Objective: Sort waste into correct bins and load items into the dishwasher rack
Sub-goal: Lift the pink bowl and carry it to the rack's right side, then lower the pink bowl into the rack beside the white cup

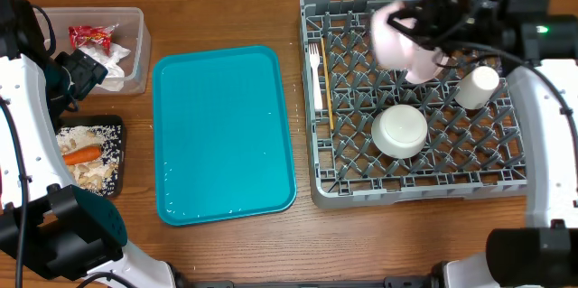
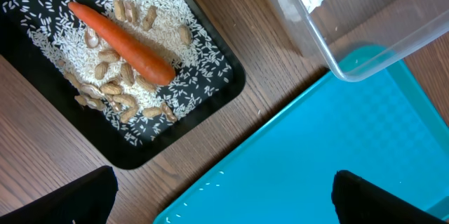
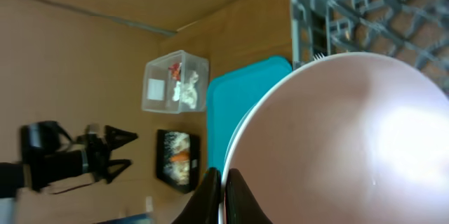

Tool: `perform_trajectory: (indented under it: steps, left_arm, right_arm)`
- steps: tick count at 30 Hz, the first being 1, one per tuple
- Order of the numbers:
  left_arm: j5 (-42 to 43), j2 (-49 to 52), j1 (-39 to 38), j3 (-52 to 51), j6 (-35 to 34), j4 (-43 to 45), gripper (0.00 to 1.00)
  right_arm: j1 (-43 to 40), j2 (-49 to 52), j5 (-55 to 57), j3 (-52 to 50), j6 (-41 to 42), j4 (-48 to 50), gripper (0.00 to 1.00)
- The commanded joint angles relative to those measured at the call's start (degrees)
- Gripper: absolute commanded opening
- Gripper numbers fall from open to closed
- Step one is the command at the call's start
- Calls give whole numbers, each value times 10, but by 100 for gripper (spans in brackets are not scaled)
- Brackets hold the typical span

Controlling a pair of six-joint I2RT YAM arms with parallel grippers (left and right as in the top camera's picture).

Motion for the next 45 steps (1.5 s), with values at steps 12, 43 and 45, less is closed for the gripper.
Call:
perform_trajectory:
  steps: [12,43,45]
  left_arm:
    - [-7,-8,-1,3,-7,0,100]
    - [-7,-8,-1,3,-7,0,100]
    - [-7,-8,-1,3,-7,0,100]
  right_arm:
    - [-231,-3,-279,-71,-407,-325,4]
    - [-325,16,-332,-348,-472,-166,4]
    - [-325,16,-359,-348,-472,-169,4]
